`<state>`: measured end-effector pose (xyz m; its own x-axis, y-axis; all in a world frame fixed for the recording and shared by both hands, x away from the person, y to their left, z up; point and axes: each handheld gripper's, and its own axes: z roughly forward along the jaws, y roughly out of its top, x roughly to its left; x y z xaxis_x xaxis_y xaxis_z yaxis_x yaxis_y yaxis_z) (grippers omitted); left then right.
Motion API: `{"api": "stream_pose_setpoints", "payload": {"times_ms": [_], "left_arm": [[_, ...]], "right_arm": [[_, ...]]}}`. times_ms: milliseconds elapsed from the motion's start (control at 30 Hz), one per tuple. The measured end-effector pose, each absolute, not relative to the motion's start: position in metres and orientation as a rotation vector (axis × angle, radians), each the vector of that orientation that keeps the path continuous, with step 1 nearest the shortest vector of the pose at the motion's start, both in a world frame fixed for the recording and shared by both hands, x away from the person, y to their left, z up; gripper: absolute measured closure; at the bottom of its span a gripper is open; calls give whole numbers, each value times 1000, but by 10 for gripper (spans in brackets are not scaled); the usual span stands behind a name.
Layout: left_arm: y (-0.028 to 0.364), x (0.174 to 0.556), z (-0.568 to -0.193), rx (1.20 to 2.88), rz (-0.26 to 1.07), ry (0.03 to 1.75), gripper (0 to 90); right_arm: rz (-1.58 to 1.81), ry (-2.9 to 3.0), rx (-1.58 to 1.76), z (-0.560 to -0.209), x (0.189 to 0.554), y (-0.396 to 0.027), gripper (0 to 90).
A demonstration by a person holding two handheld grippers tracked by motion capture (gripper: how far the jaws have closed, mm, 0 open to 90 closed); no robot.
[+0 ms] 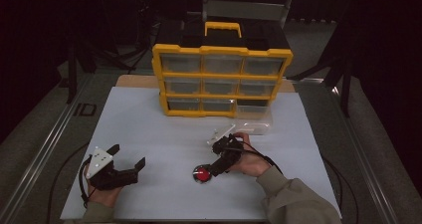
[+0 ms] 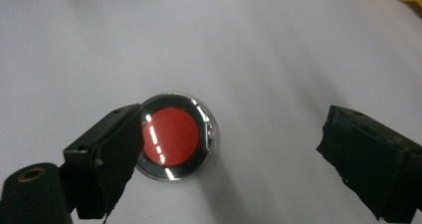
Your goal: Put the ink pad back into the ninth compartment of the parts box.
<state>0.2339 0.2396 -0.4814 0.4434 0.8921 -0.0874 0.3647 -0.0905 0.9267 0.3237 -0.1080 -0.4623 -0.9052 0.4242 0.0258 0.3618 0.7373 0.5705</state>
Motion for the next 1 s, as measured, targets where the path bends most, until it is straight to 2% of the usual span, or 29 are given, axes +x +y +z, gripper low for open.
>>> {"api": "stream_pose_setpoints", "payload": {"times_ms": [1000], "left_arm": [[240,233,-481,1671,640,1103,1]], "right_arm": [[781,2942,551,-486,311,-85,98]]}}
